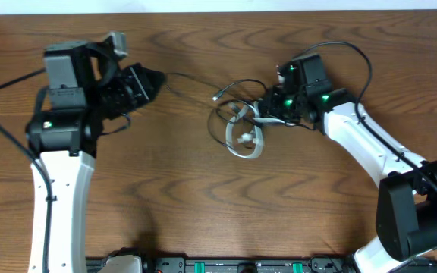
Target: Untangle cables
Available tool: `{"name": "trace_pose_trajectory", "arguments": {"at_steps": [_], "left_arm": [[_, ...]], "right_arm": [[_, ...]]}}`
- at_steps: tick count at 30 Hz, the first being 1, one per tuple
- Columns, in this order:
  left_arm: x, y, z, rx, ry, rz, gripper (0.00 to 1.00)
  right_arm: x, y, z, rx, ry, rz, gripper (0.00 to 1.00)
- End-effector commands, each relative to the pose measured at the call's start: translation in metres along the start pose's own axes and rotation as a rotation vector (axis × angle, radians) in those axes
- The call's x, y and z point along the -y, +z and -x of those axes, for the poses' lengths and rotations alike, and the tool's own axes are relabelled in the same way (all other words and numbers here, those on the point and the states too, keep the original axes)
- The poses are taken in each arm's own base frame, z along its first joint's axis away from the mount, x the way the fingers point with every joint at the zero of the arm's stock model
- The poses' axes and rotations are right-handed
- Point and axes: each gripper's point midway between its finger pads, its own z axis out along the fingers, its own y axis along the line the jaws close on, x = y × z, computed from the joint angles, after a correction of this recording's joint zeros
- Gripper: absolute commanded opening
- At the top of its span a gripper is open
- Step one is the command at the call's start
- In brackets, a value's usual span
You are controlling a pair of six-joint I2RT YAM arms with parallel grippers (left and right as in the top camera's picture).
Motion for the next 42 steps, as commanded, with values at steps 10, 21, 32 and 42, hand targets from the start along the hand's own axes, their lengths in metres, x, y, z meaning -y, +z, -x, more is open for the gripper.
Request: {"name": "trace_pose_trajectory", "arguments": {"at_steps": [10, 21, 32, 42], "left_arm": [[-0.038, -0.029, 0.03, 0.137, 0.098, 0.202, 0.07], [-0.012, 0.044, -0.074, -0.296, 0.206, 0.157, 0.11], [-0.009, 0.106, -0.143, -0.54, 0.114, 0.196, 0.47], [-0.025, 0.171, -0.171, -0.589, -0.115, 0.263, 0.55]], "right_arm": [[0.075, -0.011, 0.008, 0.001, 0.027, -0.202, 0.01], [0.067, -0.009, 0.002, -0.03, 0.006, -0.164, 0.01], [0.069, -0.009, 0.0, -0.038, 0.013, -0.17, 0.01], [0.071, -0.01, -0.001, -0.04, 0.014, -0.182, 0.01]]}}
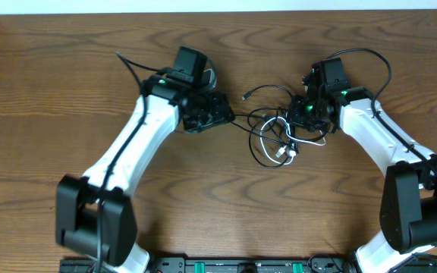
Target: Untangle cables
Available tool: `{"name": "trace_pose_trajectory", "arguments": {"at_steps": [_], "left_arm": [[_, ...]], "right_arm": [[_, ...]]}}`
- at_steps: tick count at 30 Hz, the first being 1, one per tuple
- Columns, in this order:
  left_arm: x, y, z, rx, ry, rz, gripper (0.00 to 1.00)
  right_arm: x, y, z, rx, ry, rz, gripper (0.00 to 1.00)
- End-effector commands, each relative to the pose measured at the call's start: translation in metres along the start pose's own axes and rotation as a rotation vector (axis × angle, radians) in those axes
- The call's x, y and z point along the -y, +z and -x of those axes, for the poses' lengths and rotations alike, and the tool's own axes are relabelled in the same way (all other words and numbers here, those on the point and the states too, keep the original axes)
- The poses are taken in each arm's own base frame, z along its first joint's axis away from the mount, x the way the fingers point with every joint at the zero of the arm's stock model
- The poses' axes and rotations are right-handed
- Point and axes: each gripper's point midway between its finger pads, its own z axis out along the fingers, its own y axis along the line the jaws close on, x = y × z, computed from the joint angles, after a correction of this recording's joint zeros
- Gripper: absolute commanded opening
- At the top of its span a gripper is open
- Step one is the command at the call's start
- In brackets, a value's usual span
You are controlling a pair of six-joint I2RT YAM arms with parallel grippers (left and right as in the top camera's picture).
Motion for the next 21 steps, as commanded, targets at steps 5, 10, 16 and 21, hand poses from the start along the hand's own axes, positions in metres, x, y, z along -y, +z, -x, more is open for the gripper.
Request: {"name": "trace_pose_trajectory", "arguments": {"at_steps": [5, 10, 16, 21], "left_arm": [[0.011, 0.049, 0.0, -0.077, -0.099, -0.048, 0.55], [0.011, 0.058, 0.002, -0.076, -0.094, -0.047, 0.55], [0.009, 0.059, 0.004, -0.064, -0.091, -0.036, 0.47], [0.008, 0.059, 0.004, -0.062, -0.091, -0.033, 0.35]], "right_arm": [[0.004, -0.001, 0.0, 0.001, -0.009, -0.019, 0.01], [0.005, -0.001, 0.0, 0.004, -0.009, -0.026, 0.01], [0.005, -0.001, 0.0, 0.004, -0.01, -0.026, 0.01], [0.005, -0.001, 0.001, 0.008, -0.011, -0.024, 0.01]]}}
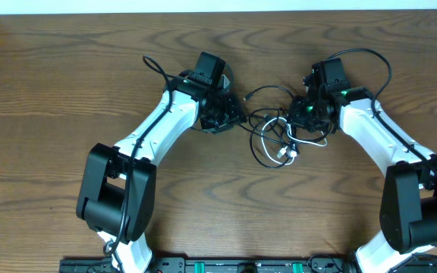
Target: Untangle cables
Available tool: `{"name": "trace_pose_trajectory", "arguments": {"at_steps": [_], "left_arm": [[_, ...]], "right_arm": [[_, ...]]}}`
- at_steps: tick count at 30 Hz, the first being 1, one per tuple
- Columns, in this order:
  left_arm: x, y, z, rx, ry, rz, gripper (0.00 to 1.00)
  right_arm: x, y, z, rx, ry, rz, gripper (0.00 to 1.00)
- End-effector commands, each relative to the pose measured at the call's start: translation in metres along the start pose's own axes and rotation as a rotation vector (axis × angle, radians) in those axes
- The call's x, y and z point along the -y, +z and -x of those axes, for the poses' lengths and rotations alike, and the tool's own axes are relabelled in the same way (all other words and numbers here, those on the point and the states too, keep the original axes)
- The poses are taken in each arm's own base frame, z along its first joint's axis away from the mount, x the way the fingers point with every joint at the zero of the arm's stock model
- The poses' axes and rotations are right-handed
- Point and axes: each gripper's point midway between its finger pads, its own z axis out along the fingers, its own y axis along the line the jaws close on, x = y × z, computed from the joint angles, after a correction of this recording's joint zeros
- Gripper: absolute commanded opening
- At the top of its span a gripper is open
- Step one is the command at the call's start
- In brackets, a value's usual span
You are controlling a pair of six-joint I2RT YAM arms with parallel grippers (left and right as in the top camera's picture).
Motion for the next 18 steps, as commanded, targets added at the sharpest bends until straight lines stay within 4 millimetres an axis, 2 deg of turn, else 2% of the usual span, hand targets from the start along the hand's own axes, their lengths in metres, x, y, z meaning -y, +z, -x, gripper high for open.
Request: {"name": "trace_pose_trajectory", "arguments": {"at_steps": [1, 4, 6, 7, 13, 18], "left_arm": [[-0.001, 0.0, 0.003, 0.008, -0.004, 0.01, 0.33], [-0.001, 0.001, 0.003, 0.012, -0.002, 0.015, 0.24], [-0.001, 0.001, 0.004, 0.014, 0.0, 0.014, 0.1], [0.0, 0.001, 0.004, 0.016, 0.001, 0.013, 0.07], [-0.001, -0.002, 0.013, 0.054, 0.067, 0.022, 0.07], [0.008, -0.018, 0.016, 0.09, 0.107, -0.005, 0.07]], "right_arm": [[0.001, -0.001, 0.002, 0.006, -0.013, -0.002, 0.01], [0.001, -0.001, 0.001, 0.004, -0.013, -0.003, 0.01], [0.001, -0.001, 0.001, 0.002, -0.011, -0.004, 0.01], [0.002, -0.001, 0.0, 0.0, -0.011, -0.005, 0.01], [0.001, -0.001, 0.001, 0.003, -0.012, -0.004, 0.01], [0.002, -0.001, 0.001, 0.005, -0.011, -0.006, 0.01]]}}
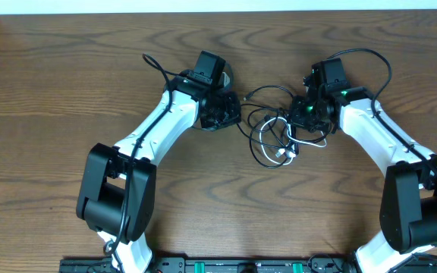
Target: Untangle cables
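A tangle of thin cables [273, 135] lies in the middle of the table: a black cable [264, 91] loops at the top, and a white cable [281, 154] ends in a plug at the bottom. My left gripper [236, 117] sits at the tangle's left edge, shut on the black cable, which runs straight out of its tip. My right gripper [294, 121] presses into the tangle's right side and is shut on strands there. Its fingertips are mostly hidden under the wrist.
The wooden table [67, 167] spreads around the tangle. The two white arms angle in from the front left and front right. A black rail [226, 267] runs along the near edge. The right arm's own black lead [366, 61] arcs behind it.
Almost nothing has changed. My left gripper has edged a little back and the left side of the tangle has shifted slightly with it. The right gripper has stayed put.
My left gripper first held the black cable far out at the left, with the right gripper at the tangle. Then the left gripper stood close to the tangle and the bundle lay further right, looser. Both grippers have stayed at its sides since.
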Available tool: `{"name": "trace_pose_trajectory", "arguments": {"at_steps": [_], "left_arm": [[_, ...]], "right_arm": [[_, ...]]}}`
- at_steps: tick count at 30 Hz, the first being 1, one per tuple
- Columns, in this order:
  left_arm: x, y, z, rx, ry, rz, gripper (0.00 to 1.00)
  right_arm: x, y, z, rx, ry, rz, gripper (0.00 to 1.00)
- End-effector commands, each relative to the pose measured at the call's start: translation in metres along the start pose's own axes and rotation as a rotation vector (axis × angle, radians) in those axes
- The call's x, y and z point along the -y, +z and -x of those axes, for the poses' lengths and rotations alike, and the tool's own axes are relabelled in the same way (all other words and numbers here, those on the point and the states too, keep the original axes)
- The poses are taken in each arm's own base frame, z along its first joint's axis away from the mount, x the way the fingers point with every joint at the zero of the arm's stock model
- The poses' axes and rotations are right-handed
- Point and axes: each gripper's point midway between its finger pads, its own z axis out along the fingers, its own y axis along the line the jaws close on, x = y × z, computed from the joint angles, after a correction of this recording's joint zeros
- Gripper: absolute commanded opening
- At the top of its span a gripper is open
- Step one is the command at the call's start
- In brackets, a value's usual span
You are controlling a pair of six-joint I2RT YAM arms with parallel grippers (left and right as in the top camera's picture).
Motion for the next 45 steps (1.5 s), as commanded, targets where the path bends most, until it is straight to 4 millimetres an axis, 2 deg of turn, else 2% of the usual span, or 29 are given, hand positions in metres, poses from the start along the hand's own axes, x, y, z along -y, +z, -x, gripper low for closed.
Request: {"name": "trace_pose_trajectory", "arguments": {"at_steps": [1, 3, 5, 6, 7, 9, 10, 14, 17, 20, 23, 25, 31, 34, 38, 42, 43, 45], "left_arm": [[0.015, -0.031, 0.011, 0.085, 0.105, -0.031, 0.07], [0.022, -0.05, 0.016, 0.138, 0.123, -0.043, 0.07], [0.03, -0.077, 0.022, 0.204, 0.136, -0.067, 0.07], [0.033, -0.095, 0.025, 0.245, 0.141, -0.086, 0.07], [0.037, -0.125, 0.029, 0.31, 0.143, -0.111, 0.07], [0.035, -0.157, 0.032, 0.381, 0.135, -0.131, 0.07], [0.031, -0.181, 0.034, 0.434, 0.122, -0.14, 0.07], [0.001, -0.238, 0.037, 0.56, 0.064, -0.113, 0.07], [-0.043, -0.276, 0.038, 0.667, -0.01, 0.001, 0.07], [-0.075, -0.299, 0.037, 0.725, -0.052, 0.085, 0.07], [-0.09, -0.306, 0.035, 0.73, -0.086, 0.111, 0.07], [-0.092, -0.302, 0.034, 0.714, -0.087, 0.114, 0.07], [-0.076, -0.274, 0.029, 0.6, 0.001, 0.079, 0.07], [-0.064, -0.256, 0.027, 0.548, 0.038, 0.071, 0.08], [-0.052, -0.238, 0.026, 0.504, 0.075, 0.06, 0.09], [-0.037, -0.221, 0.025, 0.466, 0.122, 0.046, 0.17], [-0.033, -0.216, 0.025, 0.458, 0.135, 0.041, 0.24], [-0.023, -0.205, 0.024, 0.436, 0.165, 0.032, 0.31]], "right_arm": [[0.003, -0.001, 0.002, 0.01, -0.012, -0.013, 0.02], [0.005, -0.001, 0.003, 0.015, -0.012, -0.022, 0.02], [0.005, -0.001, 0.004, 0.017, -0.012, -0.025, 0.02], [0.005, -0.001, 0.004, 0.018, -0.011, -0.027, 0.02], [0.007, -0.001, 0.004, 0.021, -0.011, -0.034, 0.02], [0.01, -0.001, 0.005, 0.028, -0.008, -0.052, 0.02], [0.013, -0.001, 0.007, 0.034, -0.005, -0.066, 0.02], [0.024, -0.004, 0.01, 0.041, 0.018, -0.093, 0.02], [0.037, -0.008, 0.012, 0.037, 0.051, -0.107, 0.02], [0.048, -0.011, 0.015, 0.035, 0.081, -0.119, 0.02], [0.054, -0.013, 0.017, 0.037, 0.096, -0.123, 0.02], [0.054, -0.013, 0.016, 0.036, 0.093, -0.119, 0.02], [0.023, -0.008, 0.006, -0.015, -0.049, 0.001, 0.06], [-0.013, -0.007, 0.0, -0.033, -0.163, 0.146, 0.15], [-0.045, -0.015, 0.004, -0.02, -0.223, 0.245, 0.28], [-0.063, -0.033, 0.02, 0.011, -0.245, 0.259, 0.42], [-0.067, -0.039, 0.025, 0.02, -0.249, 0.26, 0.45], [-0.073, -0.05, 0.034, 0.039, -0.252, 0.259, 0.49]]}}
